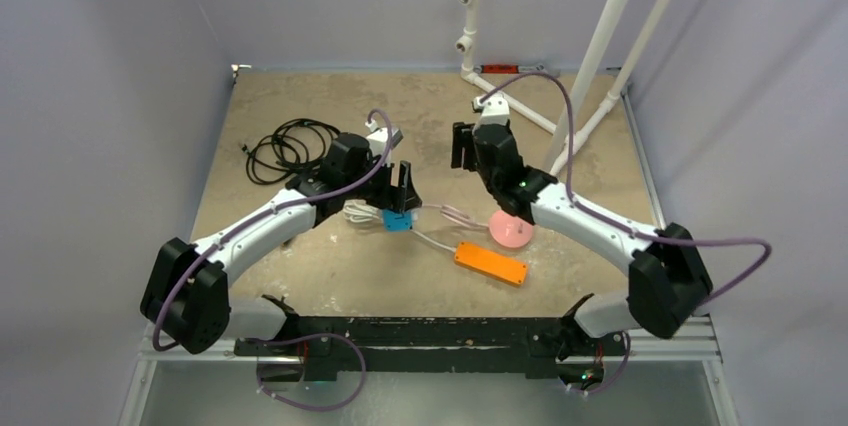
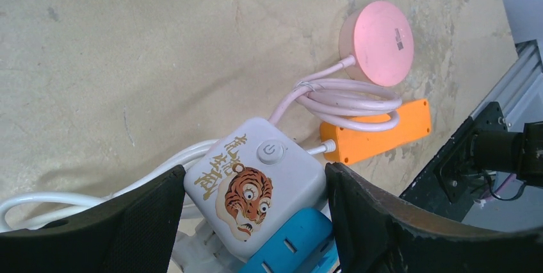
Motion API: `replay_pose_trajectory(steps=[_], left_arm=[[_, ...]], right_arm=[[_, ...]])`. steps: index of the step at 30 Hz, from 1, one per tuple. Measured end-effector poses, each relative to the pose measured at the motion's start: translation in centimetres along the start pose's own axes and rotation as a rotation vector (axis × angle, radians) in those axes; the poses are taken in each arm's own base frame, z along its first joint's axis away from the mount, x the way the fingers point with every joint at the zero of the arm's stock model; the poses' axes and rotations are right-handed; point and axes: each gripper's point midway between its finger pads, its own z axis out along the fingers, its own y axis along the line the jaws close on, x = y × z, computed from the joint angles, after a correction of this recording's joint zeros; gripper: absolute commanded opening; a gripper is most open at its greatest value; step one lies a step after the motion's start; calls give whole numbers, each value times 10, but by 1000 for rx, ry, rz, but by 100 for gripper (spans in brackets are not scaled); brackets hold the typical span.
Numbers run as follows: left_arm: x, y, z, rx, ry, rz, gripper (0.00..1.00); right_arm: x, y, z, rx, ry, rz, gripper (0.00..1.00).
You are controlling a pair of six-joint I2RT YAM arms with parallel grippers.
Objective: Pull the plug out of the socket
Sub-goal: Remove the plug from the socket.
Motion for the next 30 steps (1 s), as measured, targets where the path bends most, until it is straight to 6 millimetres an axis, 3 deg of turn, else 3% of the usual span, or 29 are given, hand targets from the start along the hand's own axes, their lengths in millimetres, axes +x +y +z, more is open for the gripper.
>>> replay_pose_trajectory(steps=[3,6,8,13,17,23,30], left_arm=[[0,8,1,-22,3,-14,18],[3,22,7,-45,21,-49,18],[7,34,14,-52,43,-86,20],[12,55,37,-22,79,-206,28],[12,59,48,14,90,-262,46],[11,60,48,9,94,-270,82],[8,67,43,-33,78,-248,92]], right_arm=[[1,5,-24,-71,-40,22,70],[7,29,-41,-168,-59,20,71],[15,47,-49,-250,-56,17,80],[32,69,-58,-337,-45,10,81],[40,86,-63,-346,-49,-8,82],[63,113,-75,-363,-33,-66,82],[64,135,-88,-355,-68,-105,82]])
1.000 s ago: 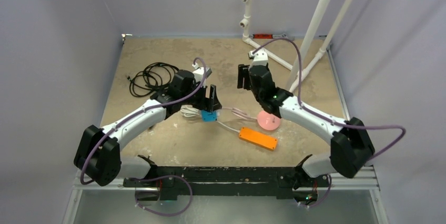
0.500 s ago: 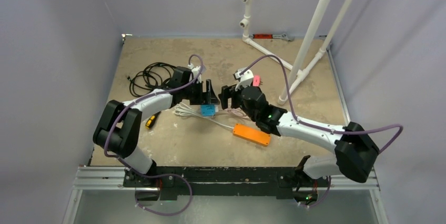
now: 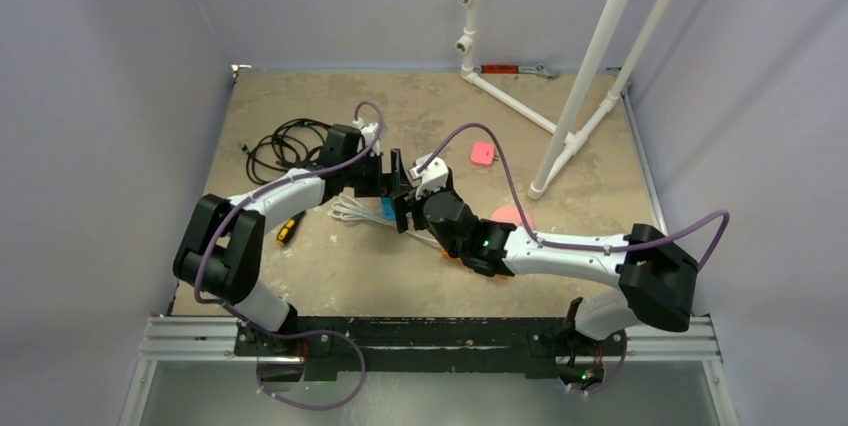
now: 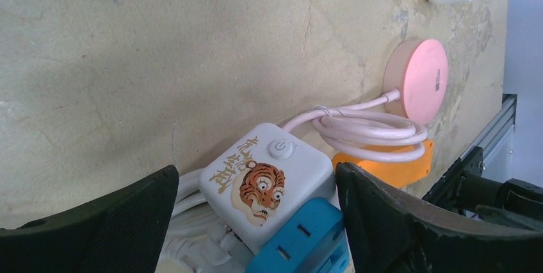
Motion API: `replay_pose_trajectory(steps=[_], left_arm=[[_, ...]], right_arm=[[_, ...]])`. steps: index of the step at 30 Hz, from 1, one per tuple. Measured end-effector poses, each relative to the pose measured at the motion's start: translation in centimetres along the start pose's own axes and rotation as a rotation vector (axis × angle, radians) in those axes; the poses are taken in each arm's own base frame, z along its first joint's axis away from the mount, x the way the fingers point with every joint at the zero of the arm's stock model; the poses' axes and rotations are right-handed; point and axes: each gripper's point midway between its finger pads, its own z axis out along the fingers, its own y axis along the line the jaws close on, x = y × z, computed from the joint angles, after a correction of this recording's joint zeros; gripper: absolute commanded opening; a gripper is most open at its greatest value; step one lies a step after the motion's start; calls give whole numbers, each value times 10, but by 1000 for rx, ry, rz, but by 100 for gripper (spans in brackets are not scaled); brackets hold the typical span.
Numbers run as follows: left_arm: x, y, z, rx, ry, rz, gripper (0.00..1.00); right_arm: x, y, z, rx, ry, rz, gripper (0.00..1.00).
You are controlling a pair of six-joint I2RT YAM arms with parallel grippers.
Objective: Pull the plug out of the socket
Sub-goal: Remove the plug from the socket.
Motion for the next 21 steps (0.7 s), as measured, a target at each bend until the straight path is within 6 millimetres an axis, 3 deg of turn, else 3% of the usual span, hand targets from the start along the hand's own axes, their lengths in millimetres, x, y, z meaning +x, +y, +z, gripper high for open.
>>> replay_pose_trajectory(steps=[15,21], left_arm=[[-58,-1,-65,-106,-261,105,96],[-65,10,-72,-147,-292,83,96]], right_arm=[[6,18,9,49,-8,-45,82],[2,30,27,75,15,-54,80]])
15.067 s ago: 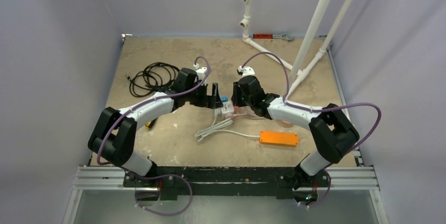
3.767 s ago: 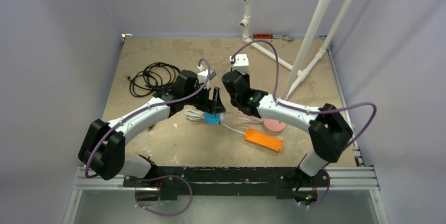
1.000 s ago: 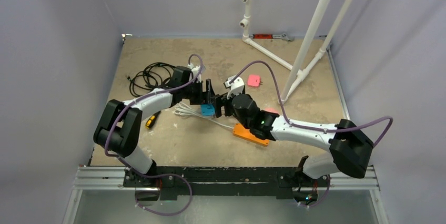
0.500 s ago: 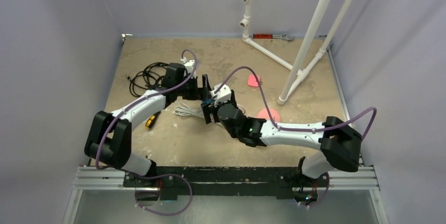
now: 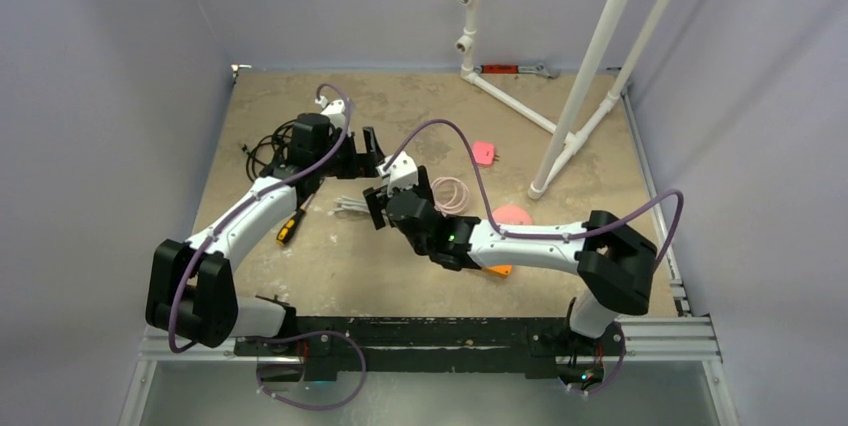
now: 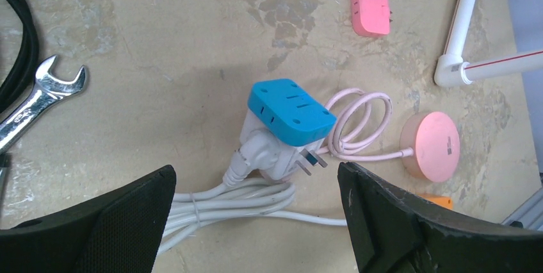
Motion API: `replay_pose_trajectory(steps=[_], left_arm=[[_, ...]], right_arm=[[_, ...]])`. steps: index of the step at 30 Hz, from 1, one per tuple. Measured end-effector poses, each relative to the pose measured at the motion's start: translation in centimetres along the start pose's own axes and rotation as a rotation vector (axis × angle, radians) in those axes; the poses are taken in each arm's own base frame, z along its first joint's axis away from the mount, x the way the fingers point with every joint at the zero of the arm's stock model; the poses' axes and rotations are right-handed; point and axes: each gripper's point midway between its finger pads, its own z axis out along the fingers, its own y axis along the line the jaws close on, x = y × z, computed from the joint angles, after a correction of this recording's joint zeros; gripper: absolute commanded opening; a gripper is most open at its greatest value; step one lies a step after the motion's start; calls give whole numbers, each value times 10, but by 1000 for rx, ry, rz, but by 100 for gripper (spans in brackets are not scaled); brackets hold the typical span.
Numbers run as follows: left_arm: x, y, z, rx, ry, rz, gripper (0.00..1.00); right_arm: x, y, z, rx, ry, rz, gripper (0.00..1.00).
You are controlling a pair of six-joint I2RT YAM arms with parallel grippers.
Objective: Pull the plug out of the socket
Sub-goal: Remove the plug from the socket.
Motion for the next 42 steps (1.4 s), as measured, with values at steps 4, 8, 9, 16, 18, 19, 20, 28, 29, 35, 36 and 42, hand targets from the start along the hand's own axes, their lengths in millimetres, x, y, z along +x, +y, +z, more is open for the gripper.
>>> replay_pose_trajectory(steps=[4,8,9,16,18,19,20,28,29,35,36,42], left_arm=[[-2,5,0,-21,-8,-5,97],[-3,11,0,-49,-16,-9,97],[-4,13,0,-57,-18,-10,97],[-14,30,-11,-139,-61,-20,98],[-21,33,-17,-158,-88,-21,98],[-24,35,-20,-166,-101,-22,98],[-27,36,-23,-175,-115,-22,99],[-34,43,-31,-203,-146,-28,99],[-35,43,-31,-206,-147,-28,99],[-34,47,-31,-218,-146,-34,99],[-34,47,-32,-219,-147,-34,99],[-35,46,-33,-217,-152,-33,99]], right_arm=[[0,5,7,18,22,-3,79],[6,-1,13,46,60,-7,76],[6,-3,15,52,69,-7,75],[12,-21,38,96,130,-29,71],[13,-24,43,101,140,-41,70],[14,-25,46,103,146,-53,70],[15,-27,48,106,150,-64,70],[14,-27,72,118,158,-137,65],[14,-27,75,119,161,-145,65],[21,-28,91,142,178,-181,63],[21,-30,93,146,179,-183,63],[31,-45,101,186,202,-202,61]])
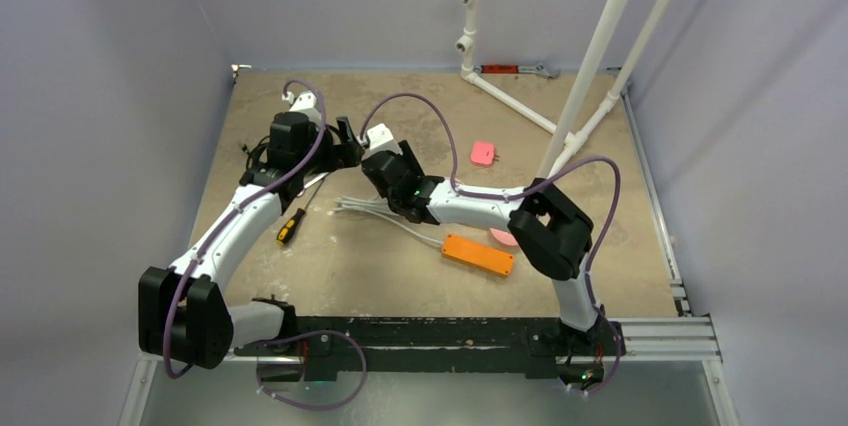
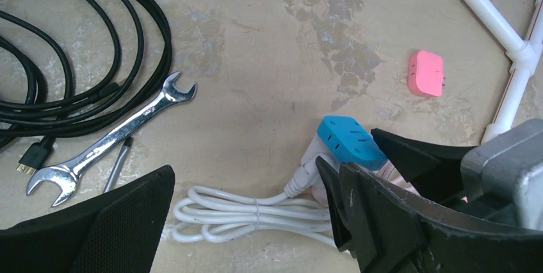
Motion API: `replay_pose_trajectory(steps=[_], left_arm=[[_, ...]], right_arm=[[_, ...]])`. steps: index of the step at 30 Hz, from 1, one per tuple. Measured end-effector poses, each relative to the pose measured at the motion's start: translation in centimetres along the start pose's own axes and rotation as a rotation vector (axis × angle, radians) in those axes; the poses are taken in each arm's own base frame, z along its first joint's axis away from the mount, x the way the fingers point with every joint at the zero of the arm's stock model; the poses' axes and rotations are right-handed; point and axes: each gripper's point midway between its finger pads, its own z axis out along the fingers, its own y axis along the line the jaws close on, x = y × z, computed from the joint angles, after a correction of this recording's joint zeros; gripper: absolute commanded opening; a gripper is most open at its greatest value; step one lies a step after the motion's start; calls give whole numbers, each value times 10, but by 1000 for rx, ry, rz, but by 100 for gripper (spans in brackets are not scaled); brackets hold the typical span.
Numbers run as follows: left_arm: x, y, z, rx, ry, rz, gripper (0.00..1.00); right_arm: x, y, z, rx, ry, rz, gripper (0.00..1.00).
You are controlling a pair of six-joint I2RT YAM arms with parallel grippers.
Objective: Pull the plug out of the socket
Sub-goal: Remove the plug from the socket.
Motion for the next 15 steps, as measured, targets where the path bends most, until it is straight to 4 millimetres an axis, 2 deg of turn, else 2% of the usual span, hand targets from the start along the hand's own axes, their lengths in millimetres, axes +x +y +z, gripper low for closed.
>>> replay_pose_trajectory(steps=[4,7,12,15], left_arm=[[0,0,0,0,-1,0,99],[0,0,0,0,-2,0,99],[0,0,0,0,-2,-1,99],[-1,0,0,4,-2,-1,99]], right_arm=[[1,-5,7,23,5,-6,50],[2,-9,9,37,7,-14,37],[-8,-13,8,52,-21,3,16],[-14,-22,5,80,-32,19,7]])
